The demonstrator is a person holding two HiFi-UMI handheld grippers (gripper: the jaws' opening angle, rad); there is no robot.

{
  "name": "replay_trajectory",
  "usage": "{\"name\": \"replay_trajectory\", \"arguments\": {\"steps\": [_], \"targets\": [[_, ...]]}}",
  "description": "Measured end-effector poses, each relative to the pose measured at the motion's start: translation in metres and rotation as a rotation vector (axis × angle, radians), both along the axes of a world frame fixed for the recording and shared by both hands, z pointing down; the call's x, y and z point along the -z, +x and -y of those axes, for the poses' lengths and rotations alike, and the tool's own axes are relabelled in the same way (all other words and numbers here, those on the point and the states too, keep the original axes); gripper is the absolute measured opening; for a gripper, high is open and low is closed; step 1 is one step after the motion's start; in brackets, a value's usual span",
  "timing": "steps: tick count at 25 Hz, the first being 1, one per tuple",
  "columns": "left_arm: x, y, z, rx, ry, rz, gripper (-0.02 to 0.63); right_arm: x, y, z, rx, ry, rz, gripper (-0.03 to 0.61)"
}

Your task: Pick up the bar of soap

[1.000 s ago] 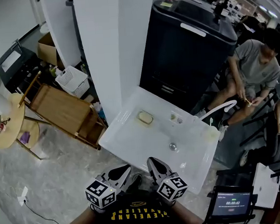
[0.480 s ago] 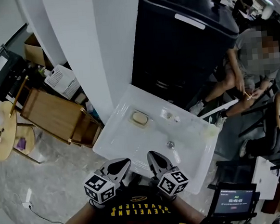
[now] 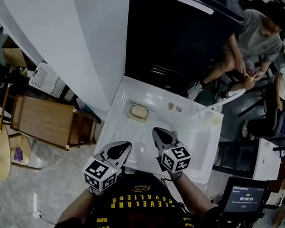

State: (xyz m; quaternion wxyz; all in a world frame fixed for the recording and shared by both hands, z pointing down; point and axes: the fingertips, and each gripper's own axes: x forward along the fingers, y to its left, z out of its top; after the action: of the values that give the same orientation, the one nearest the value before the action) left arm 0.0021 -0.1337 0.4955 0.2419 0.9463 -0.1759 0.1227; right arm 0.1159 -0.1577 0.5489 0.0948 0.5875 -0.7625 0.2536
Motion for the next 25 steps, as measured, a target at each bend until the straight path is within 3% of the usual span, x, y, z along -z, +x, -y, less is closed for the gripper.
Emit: {"name": "replay_trajectory", "arguments": {"steps": [4,8,9,11,13,19,25], "targets": [[-0.014,-0.011,0.023,-0.014,-0.014,0.030,0.014,-0.040,-0.001,0.039,0.116,-0.087,-0.248,0.018],[-0.020,-0.021,0.038,-0.001,-0.038,0.031,0.014,-0.088,-0.005,0.074,0.263,-0.181,-0.357,0.021],[-0.022,-0.024,0.039,0.003,-0.044,0.031,0.014,-0.100,-0.006,0.080,0.303,-0.209,-0.386,0.035],[-0.024,-0.030,0.041,0.011,-0.054,0.031,0.014,-0.123,-0.008,0.090,0.383,-0.264,-0.452,0.148],[-0.026,-0.037,0.043,0.027,-0.065,0.031,0.014,-0.141,-0.009,0.098,0.449,-0.313,-0.508,0.183],[-0.033,-0.053,0.050,0.086,-0.099,0.027,0.014,-0.182,-0.003,0.104,0.629,-0.442,-0.636,0.238],[-0.041,-0.065,0.049,0.128,-0.140,0.016,0.014,-0.196,-0.009,0.113,0.721,-0.510,-0.638,0.252]]}}
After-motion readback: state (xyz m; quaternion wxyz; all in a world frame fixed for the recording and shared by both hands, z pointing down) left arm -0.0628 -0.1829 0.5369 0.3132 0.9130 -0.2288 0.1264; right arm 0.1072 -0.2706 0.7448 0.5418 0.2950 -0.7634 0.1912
